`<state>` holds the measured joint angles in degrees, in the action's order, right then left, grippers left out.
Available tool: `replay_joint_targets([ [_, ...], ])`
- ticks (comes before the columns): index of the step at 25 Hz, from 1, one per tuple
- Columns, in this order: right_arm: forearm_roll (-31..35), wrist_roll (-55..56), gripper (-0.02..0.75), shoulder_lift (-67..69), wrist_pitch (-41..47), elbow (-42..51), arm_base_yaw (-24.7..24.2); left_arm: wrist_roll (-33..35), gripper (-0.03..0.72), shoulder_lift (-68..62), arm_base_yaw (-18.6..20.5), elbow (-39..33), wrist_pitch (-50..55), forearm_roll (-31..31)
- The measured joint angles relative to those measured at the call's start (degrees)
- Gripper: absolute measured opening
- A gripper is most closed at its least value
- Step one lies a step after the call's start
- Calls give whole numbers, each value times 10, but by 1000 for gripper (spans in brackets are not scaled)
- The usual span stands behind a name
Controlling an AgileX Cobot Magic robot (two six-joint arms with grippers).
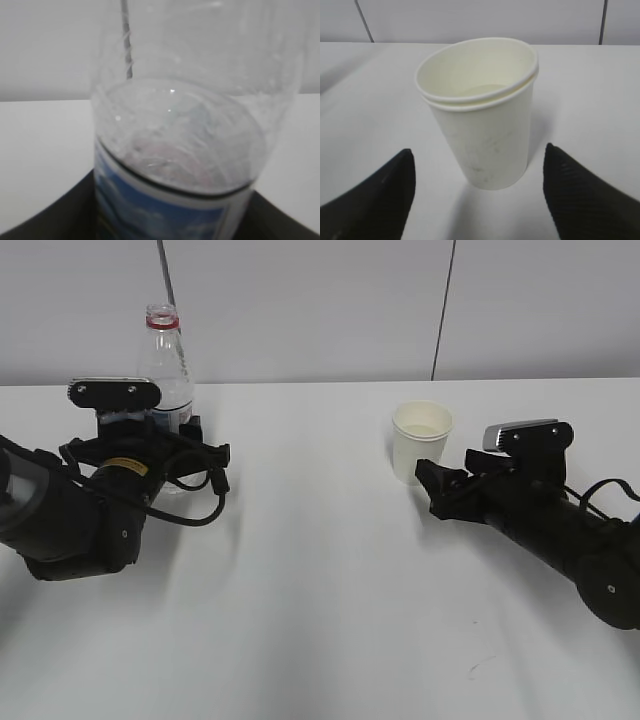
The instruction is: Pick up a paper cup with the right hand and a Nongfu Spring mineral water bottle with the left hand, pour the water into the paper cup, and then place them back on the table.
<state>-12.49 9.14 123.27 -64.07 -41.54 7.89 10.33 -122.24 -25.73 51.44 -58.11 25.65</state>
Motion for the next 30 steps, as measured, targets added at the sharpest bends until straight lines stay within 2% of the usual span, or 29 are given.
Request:
replay_joint_targets([
  [8, 0, 0, 594, 0, -8, 0, 0, 5, 531, -1, 0, 0, 1, -5],
  [20, 0, 0, 594, -1, -11, 5, 0, 54, 544, 28, 0, -1, 6, 8],
  [30, 1, -5, 594, -73, -11, 71, 0, 70, 544, 80, 0, -43, 19, 8],
])
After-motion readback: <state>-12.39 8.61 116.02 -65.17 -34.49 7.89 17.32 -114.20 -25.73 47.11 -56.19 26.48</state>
